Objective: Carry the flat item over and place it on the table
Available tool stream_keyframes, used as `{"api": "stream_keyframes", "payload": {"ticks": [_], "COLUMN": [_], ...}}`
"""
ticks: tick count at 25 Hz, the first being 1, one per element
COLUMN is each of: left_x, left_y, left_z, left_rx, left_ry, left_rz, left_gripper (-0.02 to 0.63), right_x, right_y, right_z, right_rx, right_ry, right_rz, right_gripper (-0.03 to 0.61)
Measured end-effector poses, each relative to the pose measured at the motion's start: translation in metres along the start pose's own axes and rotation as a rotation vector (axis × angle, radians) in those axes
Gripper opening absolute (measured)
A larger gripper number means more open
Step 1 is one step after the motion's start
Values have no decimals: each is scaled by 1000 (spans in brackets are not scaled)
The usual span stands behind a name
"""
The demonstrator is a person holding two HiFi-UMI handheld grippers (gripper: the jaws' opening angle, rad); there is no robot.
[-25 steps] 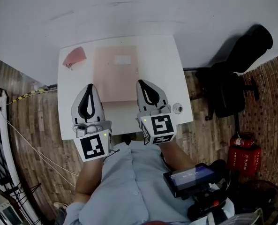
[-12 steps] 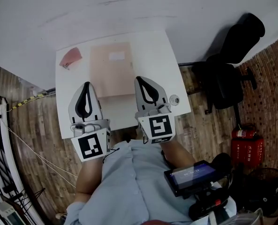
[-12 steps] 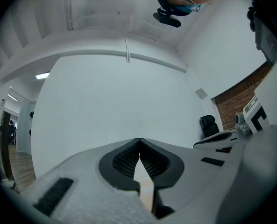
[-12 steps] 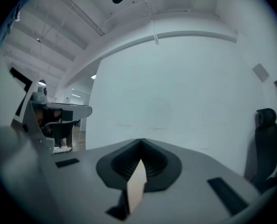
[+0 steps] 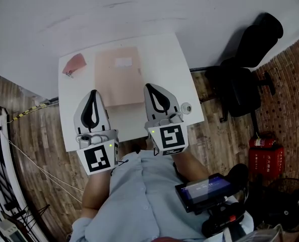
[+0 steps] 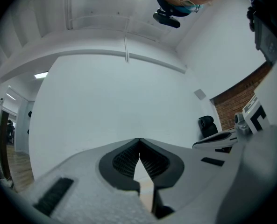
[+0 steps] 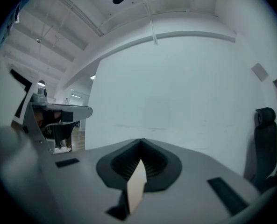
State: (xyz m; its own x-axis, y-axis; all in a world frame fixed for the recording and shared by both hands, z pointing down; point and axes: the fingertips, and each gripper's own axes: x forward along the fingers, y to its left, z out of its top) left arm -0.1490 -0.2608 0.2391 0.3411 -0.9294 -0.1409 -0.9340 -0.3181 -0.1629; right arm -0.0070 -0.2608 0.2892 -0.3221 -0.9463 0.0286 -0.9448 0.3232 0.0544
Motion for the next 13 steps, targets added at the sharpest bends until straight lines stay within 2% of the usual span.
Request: {"api": "stream_keyframes", "payload": {"ticks": [13], "left_x": [15], "left_y": [4], "left_z": [-7], "left_rx": [-1], "left_ry": [9], "left_rz": [-9], "left_gripper": [9], "right_x": [15], "right_y": [-3], "right_z": [-5], "right_rx": [1], "right_ry": [13], "right_rz": [-6], "right_gripper": [3]}}
